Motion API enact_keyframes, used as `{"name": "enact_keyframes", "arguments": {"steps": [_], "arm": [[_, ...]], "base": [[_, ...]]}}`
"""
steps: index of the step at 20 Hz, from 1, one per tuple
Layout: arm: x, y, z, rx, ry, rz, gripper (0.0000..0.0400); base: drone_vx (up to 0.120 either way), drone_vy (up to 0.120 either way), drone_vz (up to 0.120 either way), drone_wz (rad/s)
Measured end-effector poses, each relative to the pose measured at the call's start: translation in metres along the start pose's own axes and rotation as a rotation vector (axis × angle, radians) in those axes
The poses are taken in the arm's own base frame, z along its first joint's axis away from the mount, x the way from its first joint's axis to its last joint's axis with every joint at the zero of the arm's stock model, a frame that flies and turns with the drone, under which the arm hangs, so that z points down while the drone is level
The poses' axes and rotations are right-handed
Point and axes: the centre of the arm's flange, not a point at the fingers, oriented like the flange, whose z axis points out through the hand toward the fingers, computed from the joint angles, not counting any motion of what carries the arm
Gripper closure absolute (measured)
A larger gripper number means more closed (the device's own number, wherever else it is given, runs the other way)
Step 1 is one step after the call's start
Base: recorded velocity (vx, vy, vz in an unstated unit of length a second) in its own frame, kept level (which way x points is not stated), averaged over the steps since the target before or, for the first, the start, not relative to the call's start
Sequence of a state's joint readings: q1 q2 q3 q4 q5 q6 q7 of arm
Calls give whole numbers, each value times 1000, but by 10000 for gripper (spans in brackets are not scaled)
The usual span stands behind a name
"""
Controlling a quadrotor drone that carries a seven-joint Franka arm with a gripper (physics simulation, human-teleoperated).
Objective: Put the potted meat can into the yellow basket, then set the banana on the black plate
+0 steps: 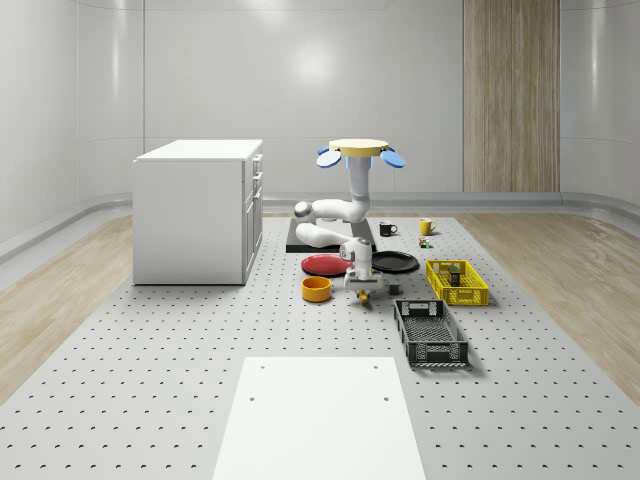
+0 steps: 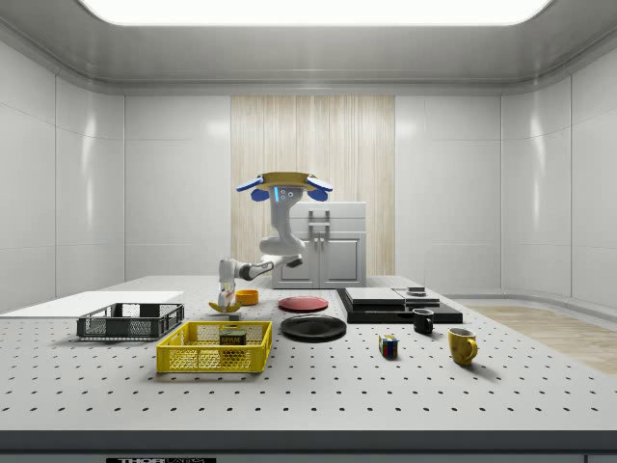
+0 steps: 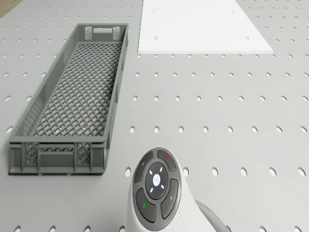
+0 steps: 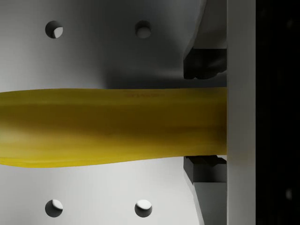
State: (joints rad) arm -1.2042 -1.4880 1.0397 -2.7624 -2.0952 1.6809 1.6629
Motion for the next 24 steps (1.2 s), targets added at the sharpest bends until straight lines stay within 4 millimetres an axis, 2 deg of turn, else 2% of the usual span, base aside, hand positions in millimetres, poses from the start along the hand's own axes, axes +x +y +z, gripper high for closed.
{"name": "enact_keyframes", "arguments": {"steps": [4,8,13,18,24], "arm": [[0,0,0,-2,3,-3,203],[0,0,-11,-2,6,10,203],[0,0,-26,-3,7,27,200],[0,0,-33,-3,8,35,200],[0,0,-35,-3,8,39,200]], "base": [[0,0,0,0],[0,0,0,0],[0,8,120,0],[-112,120,120,0],[-120,120,7,0]]}}
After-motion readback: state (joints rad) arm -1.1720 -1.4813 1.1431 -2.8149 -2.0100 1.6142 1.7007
